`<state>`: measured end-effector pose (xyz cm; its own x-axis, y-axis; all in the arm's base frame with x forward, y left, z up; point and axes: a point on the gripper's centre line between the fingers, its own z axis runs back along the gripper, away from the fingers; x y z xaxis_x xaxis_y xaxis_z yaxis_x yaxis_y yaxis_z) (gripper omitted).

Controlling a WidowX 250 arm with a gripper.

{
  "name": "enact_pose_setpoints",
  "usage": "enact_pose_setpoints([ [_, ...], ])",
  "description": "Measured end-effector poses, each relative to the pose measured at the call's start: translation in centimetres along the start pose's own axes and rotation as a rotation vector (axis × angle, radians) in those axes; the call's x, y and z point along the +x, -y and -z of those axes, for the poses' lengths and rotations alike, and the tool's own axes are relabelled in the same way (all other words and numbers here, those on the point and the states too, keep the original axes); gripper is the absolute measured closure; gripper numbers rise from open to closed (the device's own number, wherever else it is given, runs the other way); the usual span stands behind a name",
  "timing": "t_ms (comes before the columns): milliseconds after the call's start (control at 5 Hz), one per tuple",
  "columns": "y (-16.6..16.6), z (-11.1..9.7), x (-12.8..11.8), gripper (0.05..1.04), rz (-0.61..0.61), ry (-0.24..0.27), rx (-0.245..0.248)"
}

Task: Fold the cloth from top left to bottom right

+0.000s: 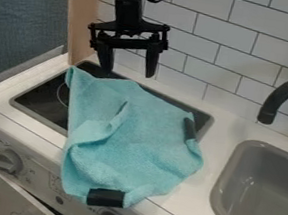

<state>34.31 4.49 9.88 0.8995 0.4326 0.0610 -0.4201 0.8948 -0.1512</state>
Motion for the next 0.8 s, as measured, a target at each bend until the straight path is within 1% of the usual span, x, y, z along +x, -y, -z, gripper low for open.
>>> enact_pose_setpoints([
  [200,-0.2,1.1,-0.3,0.085,-0.004,-0.034,0.01],
  [400,-1.3,1.5,-0.1,0.085,-0.012,-0.039,0.043],
  [600,-4.7,1.5,1.0,0.085,-0.092,-0.038,0.077],
  [800,-6.4,1.2,1.8,0.085,-0.08,0.002,0.112],
])
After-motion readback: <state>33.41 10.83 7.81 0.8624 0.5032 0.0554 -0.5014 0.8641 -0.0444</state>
